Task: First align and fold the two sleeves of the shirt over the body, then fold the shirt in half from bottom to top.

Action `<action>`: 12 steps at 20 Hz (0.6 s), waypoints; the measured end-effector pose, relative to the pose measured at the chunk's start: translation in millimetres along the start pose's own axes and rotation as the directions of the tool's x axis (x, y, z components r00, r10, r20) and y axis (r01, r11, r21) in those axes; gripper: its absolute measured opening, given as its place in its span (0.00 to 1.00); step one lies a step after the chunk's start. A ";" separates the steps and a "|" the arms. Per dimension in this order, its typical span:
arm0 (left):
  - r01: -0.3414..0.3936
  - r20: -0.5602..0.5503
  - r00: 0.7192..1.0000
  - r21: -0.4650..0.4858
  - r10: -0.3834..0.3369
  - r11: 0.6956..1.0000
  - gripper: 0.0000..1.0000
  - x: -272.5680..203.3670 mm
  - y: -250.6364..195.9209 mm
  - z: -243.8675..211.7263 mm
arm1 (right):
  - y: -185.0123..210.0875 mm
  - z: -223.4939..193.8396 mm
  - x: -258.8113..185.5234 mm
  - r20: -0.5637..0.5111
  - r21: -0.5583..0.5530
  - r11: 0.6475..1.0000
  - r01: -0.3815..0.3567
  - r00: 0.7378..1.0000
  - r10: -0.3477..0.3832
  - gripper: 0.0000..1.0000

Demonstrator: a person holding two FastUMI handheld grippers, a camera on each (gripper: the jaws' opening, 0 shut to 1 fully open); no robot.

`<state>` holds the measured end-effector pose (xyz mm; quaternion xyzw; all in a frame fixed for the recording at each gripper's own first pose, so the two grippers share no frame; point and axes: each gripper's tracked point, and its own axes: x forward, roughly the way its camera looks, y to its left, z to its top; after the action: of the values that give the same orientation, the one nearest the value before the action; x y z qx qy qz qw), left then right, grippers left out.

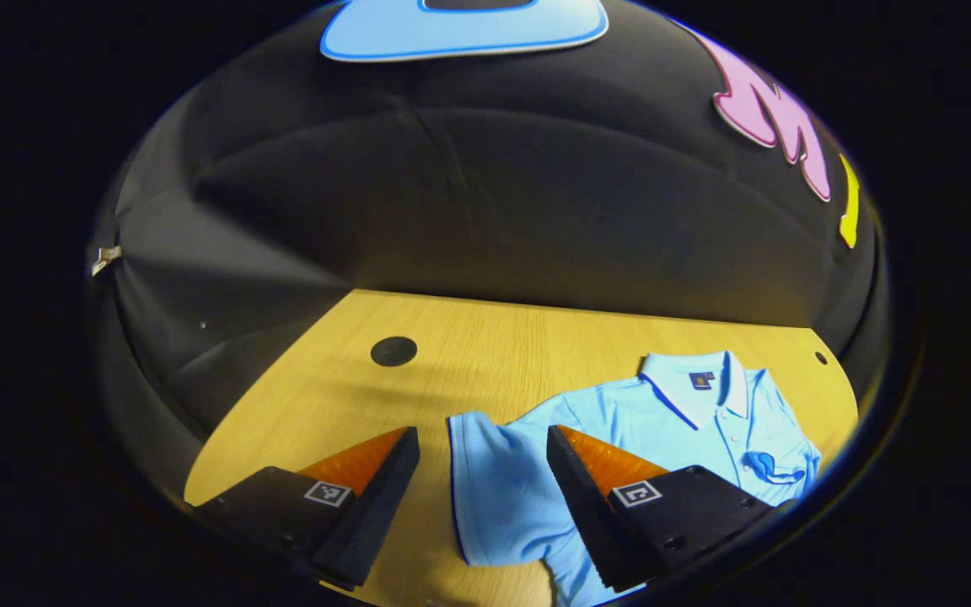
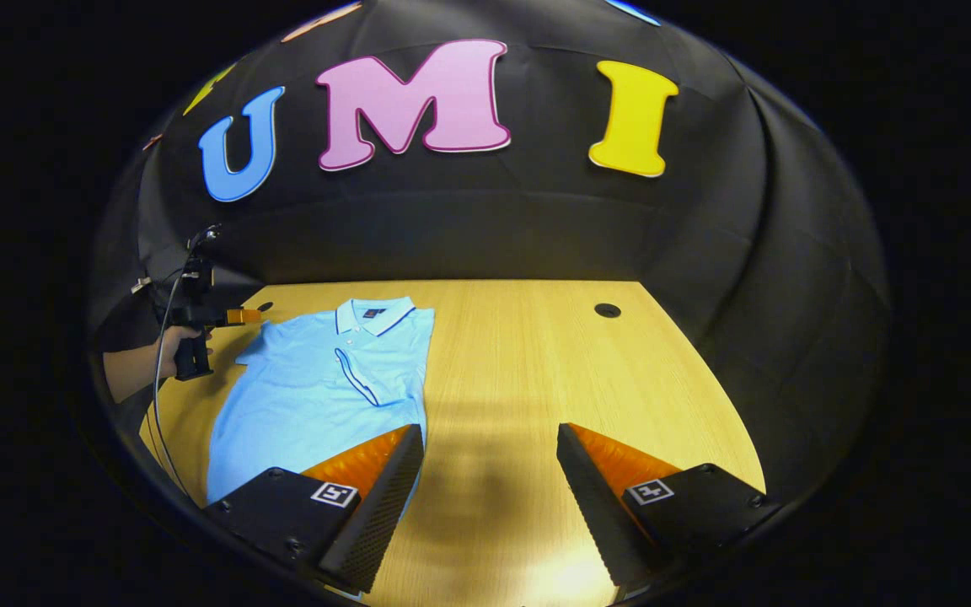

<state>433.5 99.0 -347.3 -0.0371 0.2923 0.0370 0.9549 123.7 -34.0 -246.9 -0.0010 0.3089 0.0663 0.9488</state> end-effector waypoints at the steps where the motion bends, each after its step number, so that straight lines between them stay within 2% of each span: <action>1: 0.003 -0.019 1.000 -0.013 -0.003 1.000 0.96 7.2 -1.3 -5.1 | -6.0 -2.5 -3.2 -0.001 0.009 1.000 0.013 1.000 -0.013 0.99; 5: -0.013 -0.054 0.998 0.075 0.017 0.997 0.96 33.7 3.8 -14.7 | -19.8 -9.0 -12.0 -0.010 0.025 0.999 0.043 0.999 -0.043 0.99; 7: 0.001 -0.102 0.995 0.082 0.007 0.997 0.96 39.4 2.8 -23.8 | -22.9 -9.4 -15.0 -0.006 0.034 0.998 0.051 0.999 -0.050 0.99; 10: 0.007 -0.101 0.995 0.056 -0.001 0.998 0.88 45.4 -1.6 -24.5 | -25.5 -13.1 -14.1 -0.009 0.036 0.998 0.056 0.998 -0.056 0.99; 11: 0.008 -0.109 0.994 0.068 0.000 0.998 0.81 45.1 -0.4 -25.9 | -25.2 -14.6 -12.0 -0.010 0.038 0.998 0.055 0.998 -0.055 0.99; 12: 0.017 -0.113 0.994 0.075 -0.009 0.997 0.68 43.1 -2.5 -25.3 | -24.1 -16.5 -11.1 -0.012 0.043 0.998 0.054 0.998 -0.054 0.99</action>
<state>455.3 96.3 -392.2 -0.0050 0.3468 0.0175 0.9378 108.2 -60.0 -254.7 0.0108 0.3154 0.0339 0.9483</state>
